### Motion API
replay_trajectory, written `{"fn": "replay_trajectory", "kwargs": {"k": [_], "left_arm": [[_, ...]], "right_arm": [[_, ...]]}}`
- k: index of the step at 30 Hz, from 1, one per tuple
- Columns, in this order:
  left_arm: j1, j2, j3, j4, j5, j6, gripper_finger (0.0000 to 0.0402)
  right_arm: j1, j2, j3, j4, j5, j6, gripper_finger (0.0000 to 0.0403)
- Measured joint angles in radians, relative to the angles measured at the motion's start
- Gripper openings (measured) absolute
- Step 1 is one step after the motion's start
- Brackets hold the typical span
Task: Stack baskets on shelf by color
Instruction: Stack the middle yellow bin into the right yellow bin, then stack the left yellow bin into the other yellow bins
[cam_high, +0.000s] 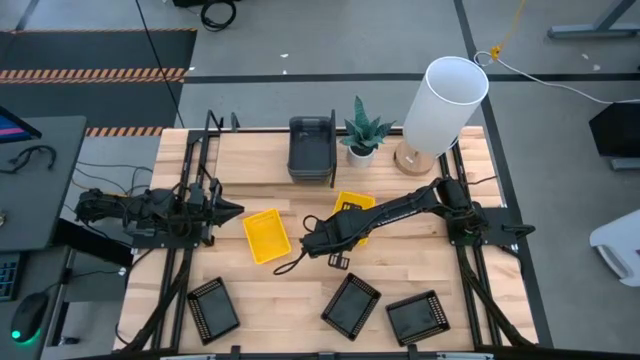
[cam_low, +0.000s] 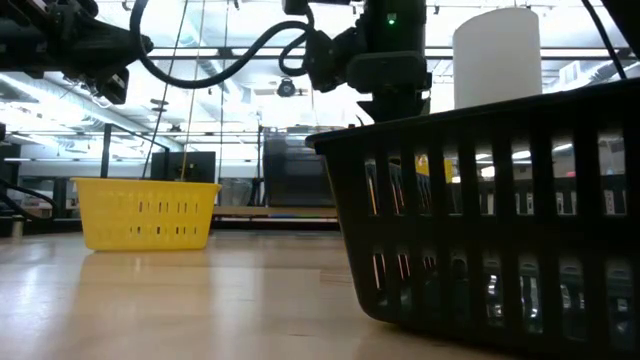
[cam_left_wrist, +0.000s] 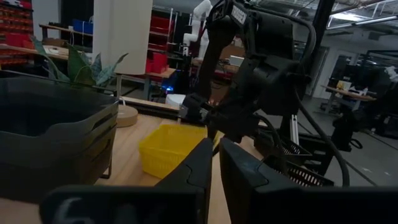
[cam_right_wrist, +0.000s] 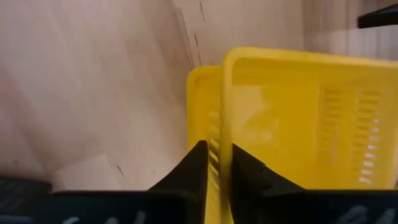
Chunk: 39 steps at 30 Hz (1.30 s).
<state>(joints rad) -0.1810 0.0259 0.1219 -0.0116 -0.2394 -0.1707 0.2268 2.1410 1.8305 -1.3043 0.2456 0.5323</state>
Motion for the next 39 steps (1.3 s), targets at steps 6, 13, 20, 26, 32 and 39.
{"fn": "replay_trajectory", "kwargs": {"k": [6,13,20,26,32,39], "left_arm": [[0.0,0.0,0.0,0.0,0.0,0.0,0.0032],[0.0,0.0,0.0,0.0,0.0,0.0,0.003],[0.0,0.0,0.0,0.0,0.0,0.0,0.0039],[0.0,0.0,0.0,0.0,0.0,0.0,0.0031],[0.0,0.0,0.0,0.0,0.0,0.0,0.0029],[0.0,0.0,0.0,0.0,0.0,0.0,0.0039]], "right_arm": [[-0.002,-0.003,0.002,-0.013,-0.023,0.008,0.0093],[-0.005,-0.06,0.003,0.081,0.019,-0.041,0.0122],[0.025,-0.059,-0.02,0.462,0.024,-0.398,0.0122],[0.02,-0.047,-0.094,0.738,0.013,-0.464,0.0131],[-0.022,-0.045,-0.136,0.907,-0.058,-0.422,0.0163],[-0.019,-0.045,-0.126,1.0,-0.063,-0.43,0.0207]]}}
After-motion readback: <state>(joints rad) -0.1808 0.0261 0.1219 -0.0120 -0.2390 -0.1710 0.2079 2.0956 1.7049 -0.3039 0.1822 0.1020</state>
